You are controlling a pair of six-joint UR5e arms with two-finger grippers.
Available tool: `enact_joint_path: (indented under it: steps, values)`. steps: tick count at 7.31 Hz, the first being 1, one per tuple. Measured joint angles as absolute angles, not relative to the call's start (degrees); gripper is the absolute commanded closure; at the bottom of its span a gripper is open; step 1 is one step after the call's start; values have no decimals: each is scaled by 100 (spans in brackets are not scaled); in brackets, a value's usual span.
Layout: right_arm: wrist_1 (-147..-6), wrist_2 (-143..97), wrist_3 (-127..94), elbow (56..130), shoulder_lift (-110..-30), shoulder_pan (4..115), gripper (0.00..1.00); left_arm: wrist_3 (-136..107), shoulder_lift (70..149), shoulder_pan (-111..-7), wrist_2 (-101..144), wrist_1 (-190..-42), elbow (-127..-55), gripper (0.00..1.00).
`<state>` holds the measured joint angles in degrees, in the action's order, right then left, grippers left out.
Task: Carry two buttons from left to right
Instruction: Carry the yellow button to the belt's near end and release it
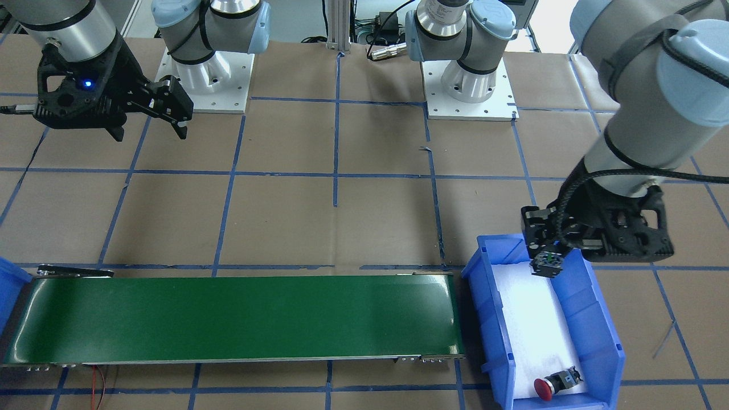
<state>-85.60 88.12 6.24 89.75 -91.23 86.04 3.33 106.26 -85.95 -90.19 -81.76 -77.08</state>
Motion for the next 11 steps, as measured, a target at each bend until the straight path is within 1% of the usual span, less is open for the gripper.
enact_joint_path:
  steps: [2,5,6,7,8,9,11]
  values:
    - [-8561,8809,630,8976,-9111,8604,0,-415,10915,-9146,-9059,-7850,-7772,77]
    - [-8561,8813,643,8978,-9097,8604,0,-779,11680,-9530,-9068,-7005,-7823,77]
    - [-8560,8807,641,8980,-9101,8604,0,-804,11923,-9596,-9065,-6762,-7823,69]
    - [-8562,8806,640,8995,-9101,8605,0,-812,12063,-9637,-9065,-6635,-7831,49]
    - [-8566,8811,652,9038,-9104,8604,0,-816,12124,-9656,-9068,-6589,-7849,14]
    - [-8570,8818,670,9101,-9112,8604,0,-817,12152,-9663,-9069,-6573,-7876,0]
    - [-8577,8836,691,9178,-9118,8604,0,-783,12099,-9610,-9069,-6584,-7868,0]
